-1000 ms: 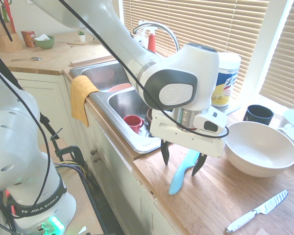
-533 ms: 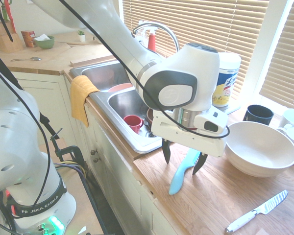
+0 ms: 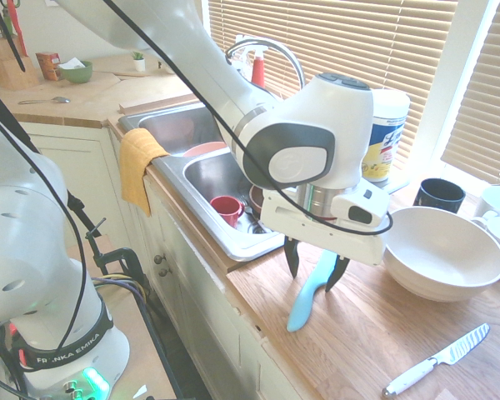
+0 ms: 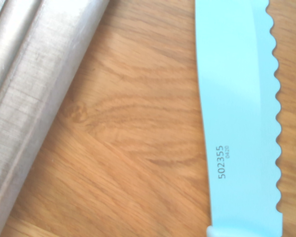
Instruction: Put the knife into the sink
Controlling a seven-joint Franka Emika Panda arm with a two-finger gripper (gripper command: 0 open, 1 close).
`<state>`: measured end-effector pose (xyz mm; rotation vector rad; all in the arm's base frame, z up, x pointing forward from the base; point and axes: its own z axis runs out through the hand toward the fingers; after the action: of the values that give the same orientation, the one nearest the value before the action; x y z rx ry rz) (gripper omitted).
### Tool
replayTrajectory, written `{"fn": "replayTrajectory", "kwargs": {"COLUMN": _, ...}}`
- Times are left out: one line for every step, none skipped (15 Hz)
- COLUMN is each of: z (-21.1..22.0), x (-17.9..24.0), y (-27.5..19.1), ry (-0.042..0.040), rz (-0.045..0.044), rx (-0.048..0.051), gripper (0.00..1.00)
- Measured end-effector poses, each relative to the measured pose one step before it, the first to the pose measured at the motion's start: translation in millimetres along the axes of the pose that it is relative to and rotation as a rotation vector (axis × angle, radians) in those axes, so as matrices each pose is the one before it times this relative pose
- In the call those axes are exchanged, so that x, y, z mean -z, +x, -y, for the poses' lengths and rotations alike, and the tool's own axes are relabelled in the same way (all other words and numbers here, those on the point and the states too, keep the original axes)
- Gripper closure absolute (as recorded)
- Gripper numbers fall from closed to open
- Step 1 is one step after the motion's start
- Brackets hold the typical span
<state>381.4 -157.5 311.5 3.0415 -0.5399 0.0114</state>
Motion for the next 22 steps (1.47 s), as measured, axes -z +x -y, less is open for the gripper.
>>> {"fn": "replayTrajectory", "kwargs": {"z": -0.02, "x": 0.01, "y": 0.05, "ry": 0.00027, "rz": -0.00042, "rx": -0.00038, "gripper": 1.0}}
{"fn": "replayTrajectory", "kwargs": {"z": -0.18, "x": -0.04, "y": 0.04, "ry": 0.00026, "rz": -0.00024, "rx": -0.00076, "gripper": 1.0}}
{"fn": "replayTrajectory", "kwargs": {"z": -0.16, "x": -0.03, "y": 0.04, "ry": 0.00029, "rz": -0.00028, "rx": -0.00074, "gripper": 1.0}}
{"fn": "replayTrajectory", "kwargs": {"z": -0.01, "x": -0.02, "y": 0.07, "ry": 0.00035, "rz": -0.0005, "rx": -0.00044, "gripper": 1.0}}
{"fn": "replayTrajectory", "kwargs": {"z": -0.16, "x": 0.07, "y": 0.14, "ry": 0.00053, "rz": -0.00125, "rx": -0.00097, "gripper": 1.0}}
{"fn": "replayTrajectory", "kwargs": {"z": -0.14, "x": -0.03, "y": 0.01, "ry": 0.00166, "rz": -0.00015, "rx": -0.00232, "gripper": 1.0}}
{"fn": "replayTrajectory", "kwargs": {"z": -0.06, "x": 0.17, "y": 0.12, "ry": 0.00097, "rz": -0.00097, "rx": -0.00125, "gripper": 1.0}}
{"fn": "replayTrajectory", "kwargs": {"z": -0.11, "x": 0.35, "y": 0.18, "ry": 0.00091, "rz": -0.00171, "rx": -0.00124, "gripper": 1.0}}
{"fn": "replayTrajectory", "kwargs": {"z": -0.74, "x": 0.26, "y": 0.04, "ry": 0.00178, "rz": -0.00062, "rx": -0.00375, "gripper": 1.0}}
{"fn": "replayTrajectory", "kwargs": {"z": -0.46, "x": 0.09, "y": 0.06, "ry": 0.00333, "rz": -0.00001, "rx": -0.0051, "gripper": 1.0}}
{"fn": "replayTrajectory", "kwargs": {"z": -0.14, "x": 0.16, "y": 0.14, "ry": 0.00414, "rz": -0.00016, "rx": -0.00545, "gripper": 1.0}}
{"fn": "replayTrajectory", "kwargs": {"z": 0.57, "x": 0.38, "y": 0.33, "ry": 0.00666, "rz": -0.00044, "rx": -0.00682, "gripper": 1.0}}
{"fn": "replayTrajectory", "kwargs": {"z": 1.45, "x": 0.63, "y": 0.48, "ry": 0.00652, "rz": -0.0005, "rx": -0.00455, "gripper": 1.0}}
{"fn": "replayTrajectory", "kwargs": {"z": 1.63, "x": 1.78, "y": 0.97, "ry": 0.00453, "rz": -0.00245, "rx": -0.0015, "gripper": 1.0}}
{"fn": "replayTrajectory", "kwargs": {"z": 1.22, "x": 4.74, "y": 1.45, "ry": 0.00456, "rz": -0.00607, "rx": -0.00171, "gripper": 1.0}}
{"fn": "replayTrajectory", "kwargs": {"z": 0.17, "x": 8.57, "y": 1.83, "ry": 0.0042, "rz": -0.01021, "rx": -0.00244, "gripper": 1.0}}
{"fn": "replayTrajectory", "kwargs": {"z": 0.06, "x": 11.81, "y": 1.83, "ry": 0.00481, "rz": -0.01071, "rx": -0.00226, "gripper": 1.0}}
{"fn": "replayTrajectory", "kwargs": {"z": 0.11, "x": 12.44, "y": 0.9, "ry": 0.00632, "rz": -0.01122, "rx": -0.00291, "gripper": 1.0}}
{"fn": "replayTrajectory", "kwargs": {"z": 1.87, "x": 12.61, "y": 0.88, "ry": 0.00828, "rz": -0.01294, "rx": -0.00059, "gripper": 1.0}}
{"fn": "replayTrajectory", "kwargs": {"z": 2.9, "x": 11.06, "y": 0.62, "ry": 0.00499, "rz": -0.01214, "rx": 0.00477, "gripper": 1.0}}
{"fn": "replayTrajectory", "kwargs": {"z": 3.1, "x": 9.06, "y": 0.36, "ry": 0.00382, "rz": -0.00789, "rx": 0.00587, "gripper": 1.0}}
{"fn": "replayTrajectory", "kwargs": {"z": 2.35, "x": 6.3, "y": 0.2, "ry": 0.00333, "rz": -0.00586, "rx": 0.00392, "gripper": 1.0}}
